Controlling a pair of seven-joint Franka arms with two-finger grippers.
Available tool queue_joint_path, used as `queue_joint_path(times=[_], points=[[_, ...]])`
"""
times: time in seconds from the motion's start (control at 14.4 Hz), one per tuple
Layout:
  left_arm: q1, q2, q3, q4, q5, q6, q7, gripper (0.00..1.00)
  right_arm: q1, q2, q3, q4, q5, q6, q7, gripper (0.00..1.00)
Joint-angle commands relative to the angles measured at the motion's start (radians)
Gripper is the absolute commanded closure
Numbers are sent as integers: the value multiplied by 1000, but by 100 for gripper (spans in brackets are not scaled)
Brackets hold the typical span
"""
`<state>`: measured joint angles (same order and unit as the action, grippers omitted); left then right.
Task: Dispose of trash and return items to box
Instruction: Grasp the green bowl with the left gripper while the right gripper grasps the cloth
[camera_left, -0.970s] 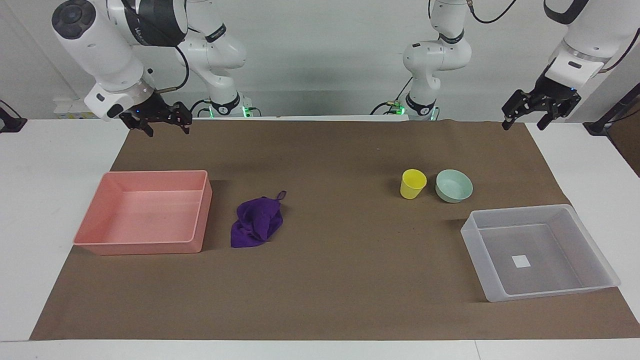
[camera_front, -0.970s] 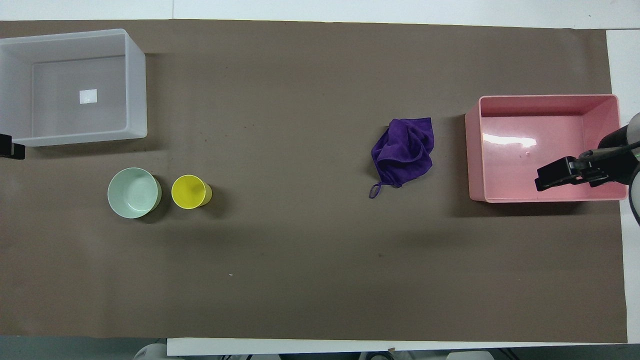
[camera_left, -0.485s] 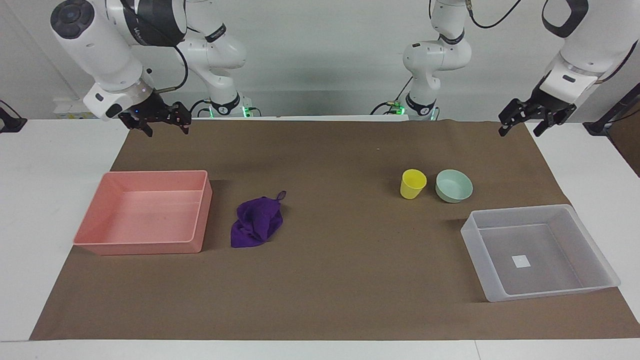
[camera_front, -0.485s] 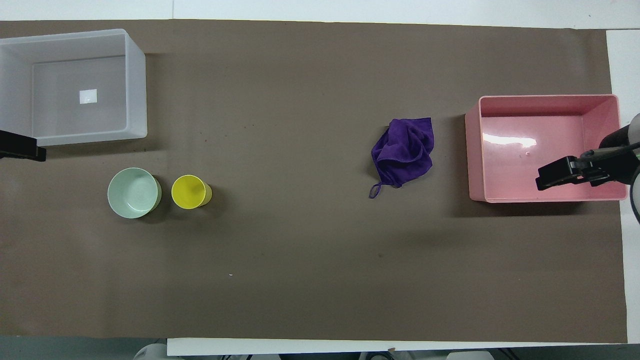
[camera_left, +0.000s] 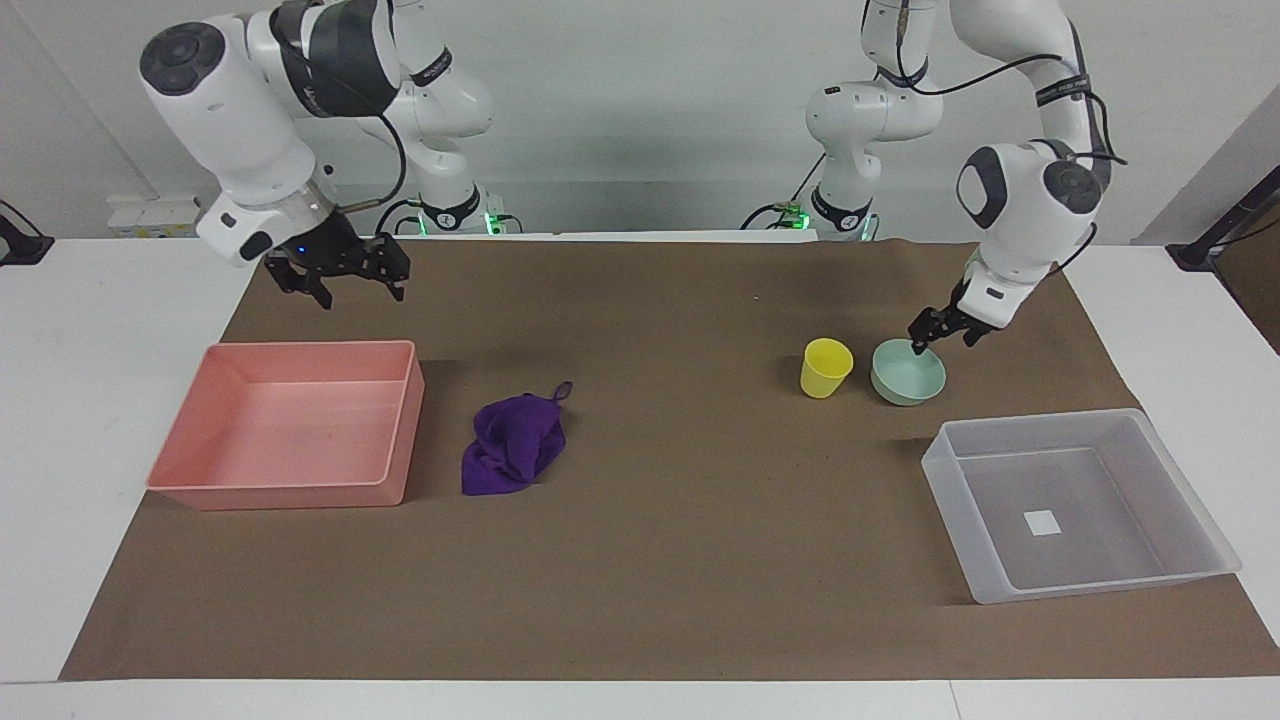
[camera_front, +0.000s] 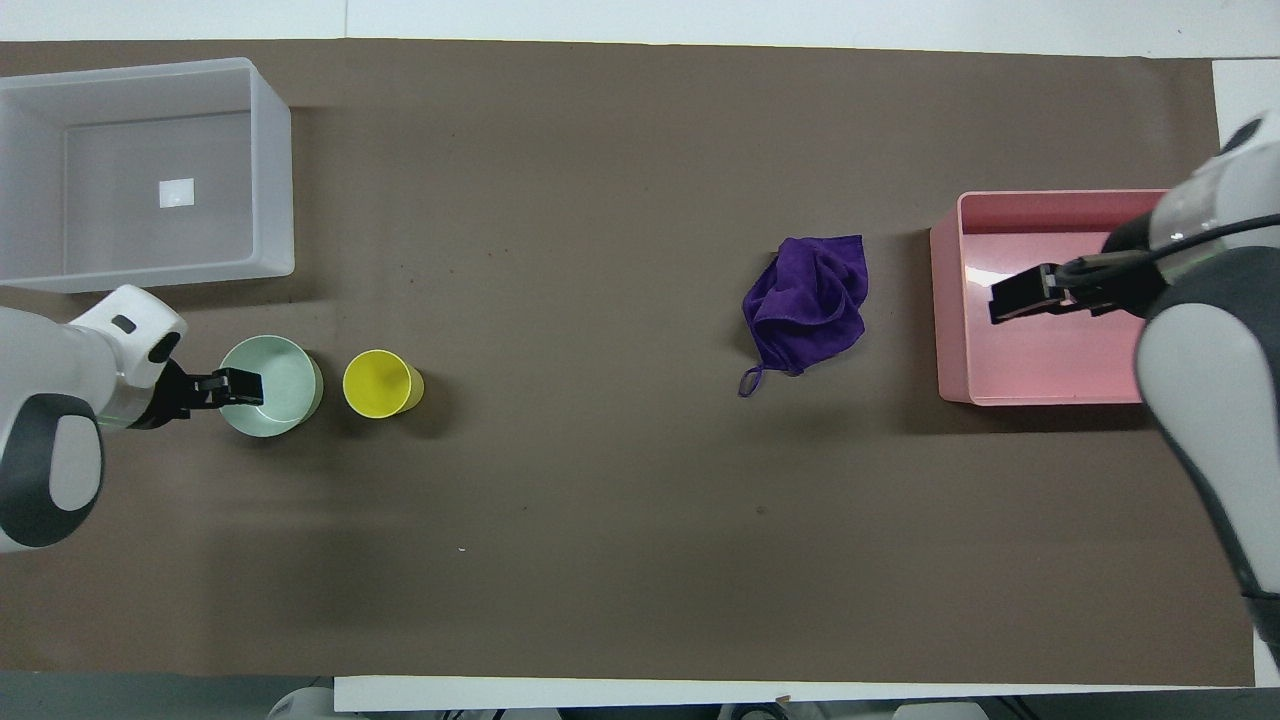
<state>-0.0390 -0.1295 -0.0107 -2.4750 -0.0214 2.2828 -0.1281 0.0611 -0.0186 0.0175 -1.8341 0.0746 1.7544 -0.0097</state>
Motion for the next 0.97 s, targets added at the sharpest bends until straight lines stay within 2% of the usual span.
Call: queue_joint_path(times=[0.0,0.28,0.42,0.55,0.62,0.69,0.76,0.83,0.9], points=[[-47,36,9,-42,18,131,-74,100,74,103,4,4,19,120,63,1],[-27,47,14,-38,18,141,-35,100,183,253,6,3,34,319,74,1],[17,54,14,-12,18,121,2,100,206,314,6,-13,34,397,74,1],[19,94,15,136,20,-51,36,100,223,359,6,-51,34,494,77,2],[24,112,15,234,18,-165,79,100,227,368,6,-68,34,525,83,8],[30,120,20,336,18,-289,100,100,227,370,6,-76,34,524,85,27],[30,116,23,423,18,-387,102,100,224,370,6,-80,34,514,83,51],[30,119,23,523,17,-493,105,100,224,368,6,-77,34,485,86,80],[30,131,25,623,6,-572,105,100,224,367,6,-71,34,465,91,92]])
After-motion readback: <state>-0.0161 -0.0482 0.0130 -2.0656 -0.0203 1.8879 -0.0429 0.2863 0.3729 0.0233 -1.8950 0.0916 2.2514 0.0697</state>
